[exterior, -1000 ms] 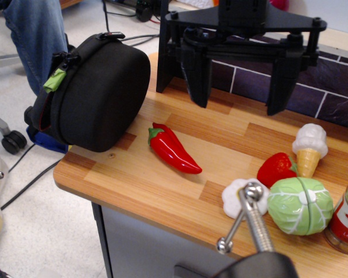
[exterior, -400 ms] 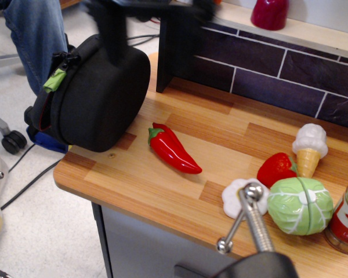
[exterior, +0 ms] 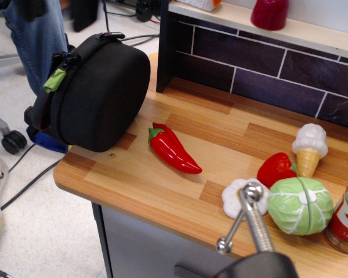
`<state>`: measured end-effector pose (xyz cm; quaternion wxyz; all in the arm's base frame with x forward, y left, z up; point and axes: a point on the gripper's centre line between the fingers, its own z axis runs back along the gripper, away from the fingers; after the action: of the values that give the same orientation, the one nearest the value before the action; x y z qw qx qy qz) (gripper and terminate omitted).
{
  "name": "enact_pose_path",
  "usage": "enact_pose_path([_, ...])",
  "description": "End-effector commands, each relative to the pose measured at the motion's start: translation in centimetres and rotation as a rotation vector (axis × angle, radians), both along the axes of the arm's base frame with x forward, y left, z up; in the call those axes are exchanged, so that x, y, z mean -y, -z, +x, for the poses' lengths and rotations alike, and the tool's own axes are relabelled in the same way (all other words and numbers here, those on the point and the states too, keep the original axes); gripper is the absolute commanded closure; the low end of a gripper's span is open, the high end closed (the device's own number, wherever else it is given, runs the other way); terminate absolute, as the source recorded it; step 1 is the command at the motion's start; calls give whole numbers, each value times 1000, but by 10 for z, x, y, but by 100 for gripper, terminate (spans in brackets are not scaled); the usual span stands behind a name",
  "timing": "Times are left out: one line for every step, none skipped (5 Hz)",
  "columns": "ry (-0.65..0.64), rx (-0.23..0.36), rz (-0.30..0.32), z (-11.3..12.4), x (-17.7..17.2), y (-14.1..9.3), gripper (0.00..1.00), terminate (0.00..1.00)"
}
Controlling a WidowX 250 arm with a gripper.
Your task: Zip zipper bag
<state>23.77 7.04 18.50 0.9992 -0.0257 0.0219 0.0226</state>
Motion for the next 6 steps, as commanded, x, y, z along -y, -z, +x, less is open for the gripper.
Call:
enact_pose_path([81, 86, 112, 7, -27, 27, 0, 0])
enact_pose_path([115, 88, 148, 6, -25, 45, 0, 0])
enact_pose_path([133, 91, 170, 10, -21, 60, 0, 0])
enact_pose_path([139, 96, 182, 10, -16, 69, 0, 0])
enact_pose_path([139, 101, 185, 13, -13, 76, 0, 0])
enact_pose_path([129, 110, 178, 15, -13, 75, 100, 0])
